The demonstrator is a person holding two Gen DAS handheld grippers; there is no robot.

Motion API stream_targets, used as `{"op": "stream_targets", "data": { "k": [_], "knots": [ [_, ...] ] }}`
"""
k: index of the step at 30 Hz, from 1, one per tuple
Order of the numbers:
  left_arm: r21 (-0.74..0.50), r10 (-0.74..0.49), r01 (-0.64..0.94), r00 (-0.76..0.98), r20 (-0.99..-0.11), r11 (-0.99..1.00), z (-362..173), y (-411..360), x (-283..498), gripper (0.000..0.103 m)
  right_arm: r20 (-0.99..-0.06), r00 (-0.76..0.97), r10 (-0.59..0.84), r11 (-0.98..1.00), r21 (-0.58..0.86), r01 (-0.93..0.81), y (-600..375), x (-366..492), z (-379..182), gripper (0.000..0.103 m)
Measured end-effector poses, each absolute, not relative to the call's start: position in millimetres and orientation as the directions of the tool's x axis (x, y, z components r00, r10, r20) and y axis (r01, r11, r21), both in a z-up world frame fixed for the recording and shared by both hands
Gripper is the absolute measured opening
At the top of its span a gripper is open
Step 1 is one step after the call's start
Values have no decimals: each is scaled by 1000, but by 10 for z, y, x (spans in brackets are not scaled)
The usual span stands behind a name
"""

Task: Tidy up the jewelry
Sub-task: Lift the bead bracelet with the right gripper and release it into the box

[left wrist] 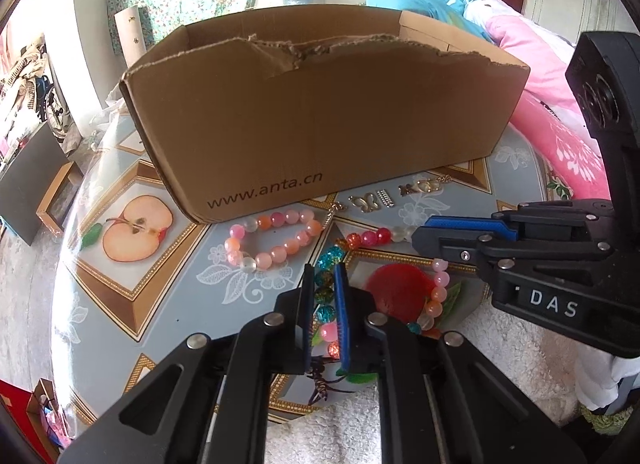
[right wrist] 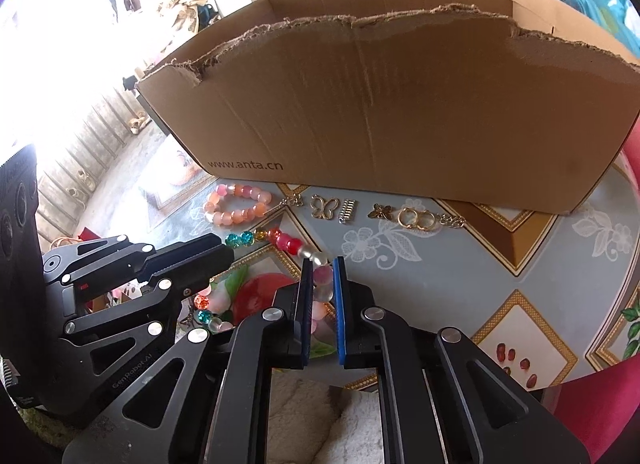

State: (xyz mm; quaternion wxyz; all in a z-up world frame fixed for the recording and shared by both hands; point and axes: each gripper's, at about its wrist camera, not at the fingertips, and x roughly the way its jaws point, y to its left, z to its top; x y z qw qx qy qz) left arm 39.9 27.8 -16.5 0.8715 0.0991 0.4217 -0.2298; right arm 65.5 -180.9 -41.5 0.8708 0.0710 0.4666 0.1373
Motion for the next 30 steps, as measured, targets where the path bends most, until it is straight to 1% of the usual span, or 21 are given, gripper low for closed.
{"op": "stream_targets", "data": {
  "k": [8, 14, 19, 23, 25, 27, 30],
  "knots": [
    [-44, -380, 508, 581, -719, 860, 139, 335, 197, 9, -753, 572, 325, 946, 260, -195, -1883, 467, -161, 8],
    [-89, -465, 529, 639, -612, 844, 547, 437, 8, 9, -697, 640, 323, 946, 230, -227, -1934, 283, 194, 8],
    [-91, -515, 554, 684, -517, 828, 971, 481, -35, 9, -616, 715, 330, 943, 182, -278, -1895, 244, 619, 8],
    [-78, -544, 573, 715, -439, 816, 1349, 504, 67, 9, -527, 778, 342, 937, 126, -326, -1882, 317, 1047, 8],
    [-74, -560, 585, 722, -406, 808, 1513, 491, 191, 9, -499, 797, 341, 936, 96, -340, -1875, 431, 1217, 8],
    [-52, -554, 583, 735, -391, 811, 1627, 465, 346, 9, -488, 799, 351, 930, 86, -357, -1867, 616, 1333, 8],
    [-19, -518, 560, 753, -407, 828, 1648, 418, 621, 9, -509, 778, 369, 923, 104, -369, -1893, 960, 1390, 8]
  ]
}}
